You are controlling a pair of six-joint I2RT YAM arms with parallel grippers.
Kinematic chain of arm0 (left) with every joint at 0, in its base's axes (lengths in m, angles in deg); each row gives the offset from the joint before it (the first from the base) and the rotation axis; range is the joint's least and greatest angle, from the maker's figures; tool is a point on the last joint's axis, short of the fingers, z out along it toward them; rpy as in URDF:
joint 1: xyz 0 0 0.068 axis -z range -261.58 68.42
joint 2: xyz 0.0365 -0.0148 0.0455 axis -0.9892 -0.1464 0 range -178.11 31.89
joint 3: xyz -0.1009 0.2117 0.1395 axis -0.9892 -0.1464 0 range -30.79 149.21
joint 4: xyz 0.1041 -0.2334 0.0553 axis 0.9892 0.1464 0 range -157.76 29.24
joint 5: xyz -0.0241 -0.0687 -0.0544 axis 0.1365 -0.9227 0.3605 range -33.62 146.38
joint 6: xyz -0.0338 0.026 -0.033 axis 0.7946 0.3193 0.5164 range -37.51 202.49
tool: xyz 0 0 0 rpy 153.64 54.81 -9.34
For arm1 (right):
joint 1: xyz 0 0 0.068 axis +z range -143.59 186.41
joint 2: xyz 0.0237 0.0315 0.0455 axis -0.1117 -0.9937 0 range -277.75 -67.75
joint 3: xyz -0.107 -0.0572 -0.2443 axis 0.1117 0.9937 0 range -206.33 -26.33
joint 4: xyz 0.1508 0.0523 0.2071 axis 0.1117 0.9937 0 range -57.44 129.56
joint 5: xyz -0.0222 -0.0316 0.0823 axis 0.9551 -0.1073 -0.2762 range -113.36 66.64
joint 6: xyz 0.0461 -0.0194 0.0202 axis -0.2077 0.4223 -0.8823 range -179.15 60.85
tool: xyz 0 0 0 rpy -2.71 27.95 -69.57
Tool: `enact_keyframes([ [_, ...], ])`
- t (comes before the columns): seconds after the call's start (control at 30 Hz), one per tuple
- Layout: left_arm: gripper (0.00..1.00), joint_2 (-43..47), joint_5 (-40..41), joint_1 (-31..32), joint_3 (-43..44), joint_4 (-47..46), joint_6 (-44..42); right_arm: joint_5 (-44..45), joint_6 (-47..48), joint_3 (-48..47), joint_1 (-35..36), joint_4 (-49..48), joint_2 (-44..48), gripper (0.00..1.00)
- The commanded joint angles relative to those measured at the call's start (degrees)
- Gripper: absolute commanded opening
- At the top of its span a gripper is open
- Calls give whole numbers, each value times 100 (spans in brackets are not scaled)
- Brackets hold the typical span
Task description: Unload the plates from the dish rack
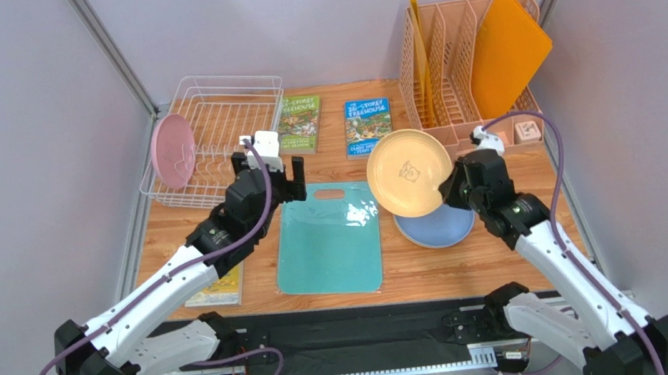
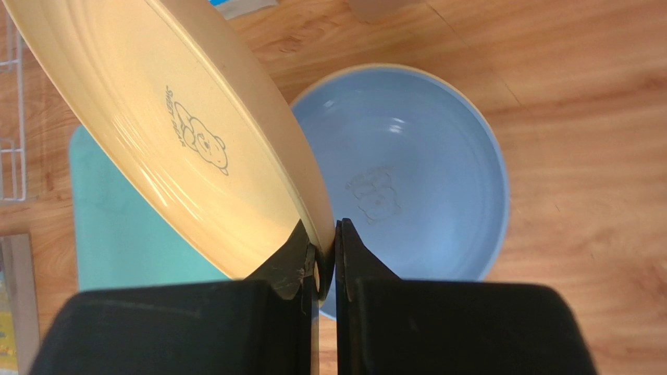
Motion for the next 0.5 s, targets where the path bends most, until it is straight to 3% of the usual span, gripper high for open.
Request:
enact_keyframes([
  [0.0,94,102,976,3,65,-500,-892,989,-811,351,-15,820,750,0],
  [0.2,96,172,933,-23,91,-544,-998,1464,-1277,719,-15,1147,1042,0],
  [0.47,99,286,801,-234,21,-378,-937,1087,-1313,1160,-15,910,910,1],
])
